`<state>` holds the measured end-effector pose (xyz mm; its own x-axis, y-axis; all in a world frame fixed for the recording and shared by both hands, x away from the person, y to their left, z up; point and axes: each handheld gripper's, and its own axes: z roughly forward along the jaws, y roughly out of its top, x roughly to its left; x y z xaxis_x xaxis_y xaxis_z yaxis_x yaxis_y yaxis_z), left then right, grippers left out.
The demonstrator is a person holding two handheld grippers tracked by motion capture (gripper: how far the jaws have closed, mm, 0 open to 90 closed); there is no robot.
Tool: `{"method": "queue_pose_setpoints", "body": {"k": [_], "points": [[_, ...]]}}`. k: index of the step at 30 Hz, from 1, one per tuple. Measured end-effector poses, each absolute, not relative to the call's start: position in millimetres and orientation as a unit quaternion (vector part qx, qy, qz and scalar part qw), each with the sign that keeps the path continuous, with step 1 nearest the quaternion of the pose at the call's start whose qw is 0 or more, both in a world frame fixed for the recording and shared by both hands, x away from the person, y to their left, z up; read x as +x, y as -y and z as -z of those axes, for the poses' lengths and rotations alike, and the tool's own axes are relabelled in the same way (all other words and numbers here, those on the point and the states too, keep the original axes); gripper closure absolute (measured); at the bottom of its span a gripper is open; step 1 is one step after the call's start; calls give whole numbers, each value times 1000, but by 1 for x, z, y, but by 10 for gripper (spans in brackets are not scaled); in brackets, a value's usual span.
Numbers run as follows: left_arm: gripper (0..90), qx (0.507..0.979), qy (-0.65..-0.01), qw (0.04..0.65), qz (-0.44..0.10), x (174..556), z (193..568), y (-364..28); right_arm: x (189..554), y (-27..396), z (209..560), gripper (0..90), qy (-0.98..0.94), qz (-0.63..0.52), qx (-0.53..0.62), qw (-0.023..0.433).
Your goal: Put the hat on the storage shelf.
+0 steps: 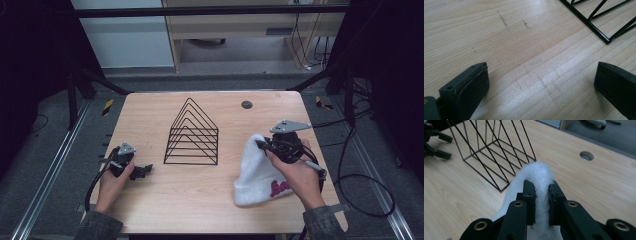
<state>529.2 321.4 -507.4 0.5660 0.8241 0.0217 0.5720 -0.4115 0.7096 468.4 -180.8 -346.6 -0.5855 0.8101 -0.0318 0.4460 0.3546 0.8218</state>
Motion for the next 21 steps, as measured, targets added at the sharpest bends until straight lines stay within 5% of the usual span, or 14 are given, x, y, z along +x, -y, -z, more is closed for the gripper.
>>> {"method": "queue_pose_setpoints", "body": {"k": [8,15,21], "points": [[40,820,-428,330,-188,527,502,-320,464,167,318,803,-778,-430,381,255],[58,779,-414,391,-261,510,461,-320,475,155,293,804,-762,-449,373,281],[63,764,-401,434,-259,500,425,-318,481,150,267,804,-741,-474,368,300]]}}
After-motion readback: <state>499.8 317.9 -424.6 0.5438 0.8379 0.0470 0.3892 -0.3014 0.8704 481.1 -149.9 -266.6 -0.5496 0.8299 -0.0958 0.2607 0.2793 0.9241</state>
